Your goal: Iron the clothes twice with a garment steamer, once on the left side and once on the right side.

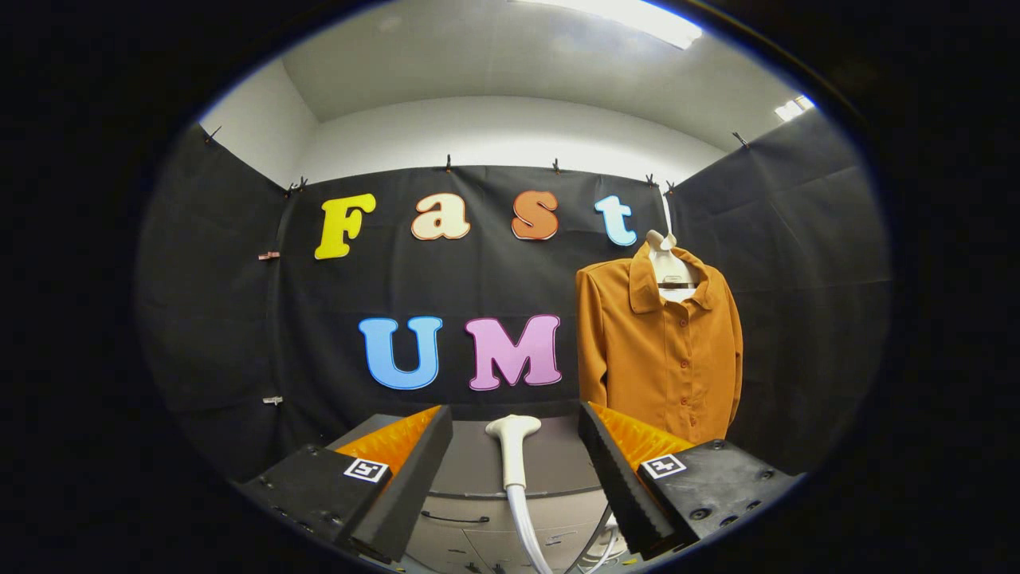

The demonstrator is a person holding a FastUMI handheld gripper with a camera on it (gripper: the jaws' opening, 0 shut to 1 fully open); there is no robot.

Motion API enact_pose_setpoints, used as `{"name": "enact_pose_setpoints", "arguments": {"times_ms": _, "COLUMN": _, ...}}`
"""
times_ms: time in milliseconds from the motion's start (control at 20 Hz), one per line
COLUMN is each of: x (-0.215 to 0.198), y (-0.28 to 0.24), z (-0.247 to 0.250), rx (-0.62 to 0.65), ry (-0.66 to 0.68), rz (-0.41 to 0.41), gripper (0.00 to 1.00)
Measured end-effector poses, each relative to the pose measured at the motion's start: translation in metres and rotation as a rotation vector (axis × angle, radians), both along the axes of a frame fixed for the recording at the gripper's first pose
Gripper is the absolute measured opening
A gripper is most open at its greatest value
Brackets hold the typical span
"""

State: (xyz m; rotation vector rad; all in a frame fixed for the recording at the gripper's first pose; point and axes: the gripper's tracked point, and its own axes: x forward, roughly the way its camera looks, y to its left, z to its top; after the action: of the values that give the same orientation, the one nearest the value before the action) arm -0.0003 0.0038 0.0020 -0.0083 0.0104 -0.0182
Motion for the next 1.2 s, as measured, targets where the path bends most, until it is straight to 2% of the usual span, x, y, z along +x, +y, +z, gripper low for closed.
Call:
{"name": "enact_pose_setpoints", "arguments": {"times_ms": 600, "x": -0.008, "y": 0.020, "z": -0.004, "rx": -0.019, "ry": 0.016, "rz": -0.016, "gripper": 0.99}}
{"name": "enact_pose_setpoints", "arguments": {"times_ms": 900, "x": -0.008, "y": 0.034, "z": -0.018, "rx": 0.006, "ry": 0.056, "rz": -0.068, "gripper": 0.99}}
{"name": "enact_pose_setpoints", "arguments": {"times_ms": 1200, "x": 0.016, "y": 0.036, "z": -0.036, "rx": -0.008, "ry": 0.100, "rz": -0.094, "gripper": 0.99}}
